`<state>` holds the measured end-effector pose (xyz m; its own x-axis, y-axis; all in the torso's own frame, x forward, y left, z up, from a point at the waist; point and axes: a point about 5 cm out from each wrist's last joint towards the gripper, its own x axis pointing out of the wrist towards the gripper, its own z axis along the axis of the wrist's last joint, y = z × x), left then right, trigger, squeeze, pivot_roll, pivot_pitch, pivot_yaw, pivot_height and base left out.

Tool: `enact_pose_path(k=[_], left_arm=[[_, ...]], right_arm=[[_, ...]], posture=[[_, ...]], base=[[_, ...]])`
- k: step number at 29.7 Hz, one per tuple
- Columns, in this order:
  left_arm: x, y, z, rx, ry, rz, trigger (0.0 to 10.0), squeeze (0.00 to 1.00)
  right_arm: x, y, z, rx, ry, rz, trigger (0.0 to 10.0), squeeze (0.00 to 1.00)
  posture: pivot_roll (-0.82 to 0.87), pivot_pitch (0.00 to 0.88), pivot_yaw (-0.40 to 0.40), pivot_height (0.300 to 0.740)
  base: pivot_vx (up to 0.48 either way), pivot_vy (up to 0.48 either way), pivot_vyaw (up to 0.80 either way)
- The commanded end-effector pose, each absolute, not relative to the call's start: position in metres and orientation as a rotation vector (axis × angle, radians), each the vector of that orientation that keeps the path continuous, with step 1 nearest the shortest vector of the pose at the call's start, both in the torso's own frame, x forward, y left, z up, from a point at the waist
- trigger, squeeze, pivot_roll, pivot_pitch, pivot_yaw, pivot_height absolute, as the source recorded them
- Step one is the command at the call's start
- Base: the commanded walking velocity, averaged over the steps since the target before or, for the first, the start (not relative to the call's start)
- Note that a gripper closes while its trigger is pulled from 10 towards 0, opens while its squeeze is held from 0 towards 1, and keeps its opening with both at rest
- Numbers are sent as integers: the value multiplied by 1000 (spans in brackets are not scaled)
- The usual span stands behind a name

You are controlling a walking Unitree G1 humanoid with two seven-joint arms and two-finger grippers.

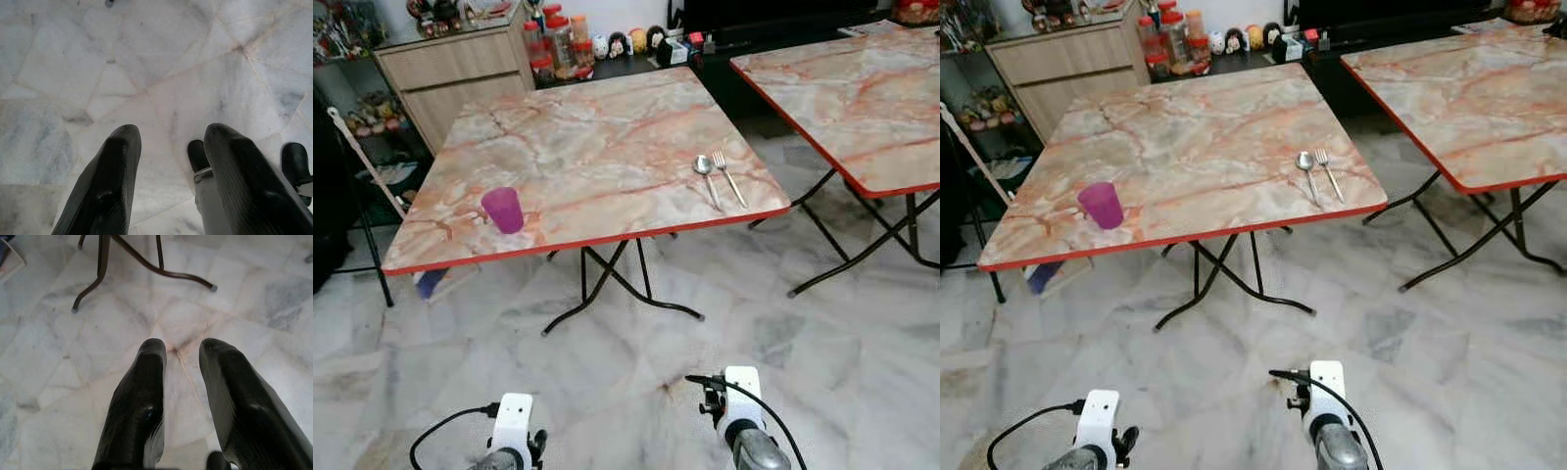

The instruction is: Setting the table

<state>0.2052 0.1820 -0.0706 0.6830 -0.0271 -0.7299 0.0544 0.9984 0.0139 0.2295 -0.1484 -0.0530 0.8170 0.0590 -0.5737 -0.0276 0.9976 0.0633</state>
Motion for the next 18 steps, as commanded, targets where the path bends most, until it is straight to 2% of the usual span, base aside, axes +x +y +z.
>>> enact_pose_path(k=[1,3,16,18], left_arm=[[206,186,-70,57,816,-38,10000,0],[206,186,-70,59,817,-35,10000,0],[203,187,-71,65,827,-35,10000,0],[202,191,-71,72,829,-30,10000,0]], right_arm=[[237,-145,-47,57,581,54,10000,0],[239,-145,-46,54,573,59,10000,0],[245,-144,-41,31,547,68,10000,0],[255,-140,-29,-23,437,107,10000,0]], posture=[[-126,0,120,740],[-125,0,117,740],[-126,0,117,740],[-103,0,121,740]], base=[[0,0,0],[0,0,0],[208,0,0],[240,0,0]])
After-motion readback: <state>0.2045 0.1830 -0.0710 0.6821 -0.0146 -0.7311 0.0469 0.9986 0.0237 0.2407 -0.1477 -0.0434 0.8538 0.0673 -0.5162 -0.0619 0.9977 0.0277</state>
